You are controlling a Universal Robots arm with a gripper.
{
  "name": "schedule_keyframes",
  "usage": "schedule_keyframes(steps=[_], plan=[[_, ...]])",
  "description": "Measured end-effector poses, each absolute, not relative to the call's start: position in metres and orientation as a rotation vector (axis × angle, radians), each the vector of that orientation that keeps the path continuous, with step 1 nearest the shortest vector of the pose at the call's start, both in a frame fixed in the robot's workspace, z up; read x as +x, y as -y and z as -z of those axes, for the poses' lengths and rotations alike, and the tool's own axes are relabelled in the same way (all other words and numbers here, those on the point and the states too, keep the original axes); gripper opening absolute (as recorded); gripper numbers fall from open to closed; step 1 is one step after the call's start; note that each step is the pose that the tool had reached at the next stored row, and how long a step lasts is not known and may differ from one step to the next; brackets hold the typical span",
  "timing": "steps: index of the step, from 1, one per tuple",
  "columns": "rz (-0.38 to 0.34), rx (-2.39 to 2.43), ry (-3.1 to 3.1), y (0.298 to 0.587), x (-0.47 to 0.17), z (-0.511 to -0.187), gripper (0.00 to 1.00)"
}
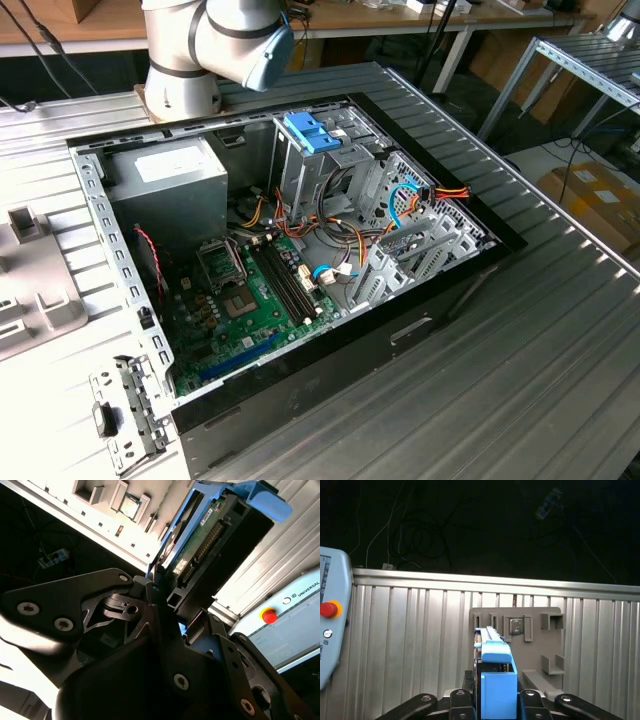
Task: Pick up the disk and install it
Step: 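Pick up the disk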
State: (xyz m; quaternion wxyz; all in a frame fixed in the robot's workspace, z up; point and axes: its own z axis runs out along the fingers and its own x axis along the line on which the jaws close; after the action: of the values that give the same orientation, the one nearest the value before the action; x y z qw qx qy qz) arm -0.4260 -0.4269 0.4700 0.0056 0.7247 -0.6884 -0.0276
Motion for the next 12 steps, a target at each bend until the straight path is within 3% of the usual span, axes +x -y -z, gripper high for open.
schedule_keyframes(steps=[12], plan=[[0.086,2.269,2.155,0.4291,-0.4212,-0.4700,0.36]])
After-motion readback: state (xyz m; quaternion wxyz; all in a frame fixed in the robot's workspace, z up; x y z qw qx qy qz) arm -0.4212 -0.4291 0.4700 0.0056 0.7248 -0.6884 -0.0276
